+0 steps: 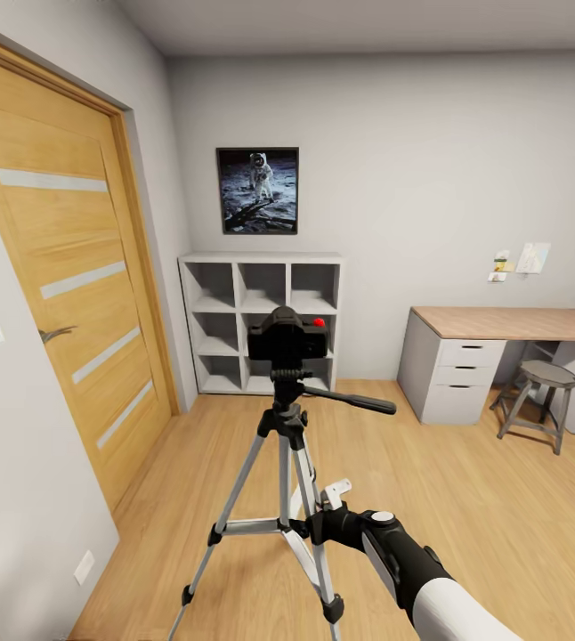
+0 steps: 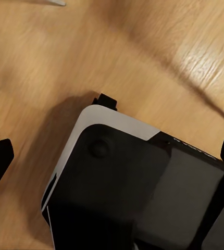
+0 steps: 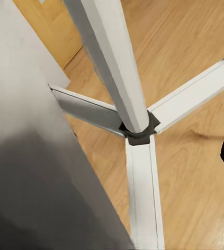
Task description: Attach the digital camera to the camera tripod in the bedroom.
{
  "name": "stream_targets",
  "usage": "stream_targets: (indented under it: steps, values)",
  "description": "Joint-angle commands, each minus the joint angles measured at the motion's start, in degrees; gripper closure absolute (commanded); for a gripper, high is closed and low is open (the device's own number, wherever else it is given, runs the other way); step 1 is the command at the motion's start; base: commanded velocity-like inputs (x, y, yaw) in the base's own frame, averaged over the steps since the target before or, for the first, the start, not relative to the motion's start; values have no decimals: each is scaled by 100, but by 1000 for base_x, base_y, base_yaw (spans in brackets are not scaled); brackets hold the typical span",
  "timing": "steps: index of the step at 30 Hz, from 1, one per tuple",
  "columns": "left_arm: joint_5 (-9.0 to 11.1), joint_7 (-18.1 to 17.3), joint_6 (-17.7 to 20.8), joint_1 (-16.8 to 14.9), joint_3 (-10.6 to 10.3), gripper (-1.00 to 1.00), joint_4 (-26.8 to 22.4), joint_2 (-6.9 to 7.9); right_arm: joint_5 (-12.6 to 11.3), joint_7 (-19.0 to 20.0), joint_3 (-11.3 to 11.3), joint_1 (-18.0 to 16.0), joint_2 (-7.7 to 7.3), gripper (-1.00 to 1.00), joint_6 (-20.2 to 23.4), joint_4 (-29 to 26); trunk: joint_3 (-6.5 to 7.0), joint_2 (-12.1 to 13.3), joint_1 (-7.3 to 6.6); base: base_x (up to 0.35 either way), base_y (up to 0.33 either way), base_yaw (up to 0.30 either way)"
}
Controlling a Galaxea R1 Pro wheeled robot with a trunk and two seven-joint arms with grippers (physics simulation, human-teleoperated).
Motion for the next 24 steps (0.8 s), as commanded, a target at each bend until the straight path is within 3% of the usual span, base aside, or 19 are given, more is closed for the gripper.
stream_targets:
  steps: [1, 24]
  values:
    - [48, 13, 21, -2, -49, -100, -1, 0, 38, 19, -6, 1, -2, -100, 28, -11, -2, -4, 1, -162, 0, 0]
    - [53, 13, 22, -2, -49, -100, 1, -11, 11, 17, -26, 1, -17, -100, 28, -23, -2, -4, 1, -318, 0, 0]
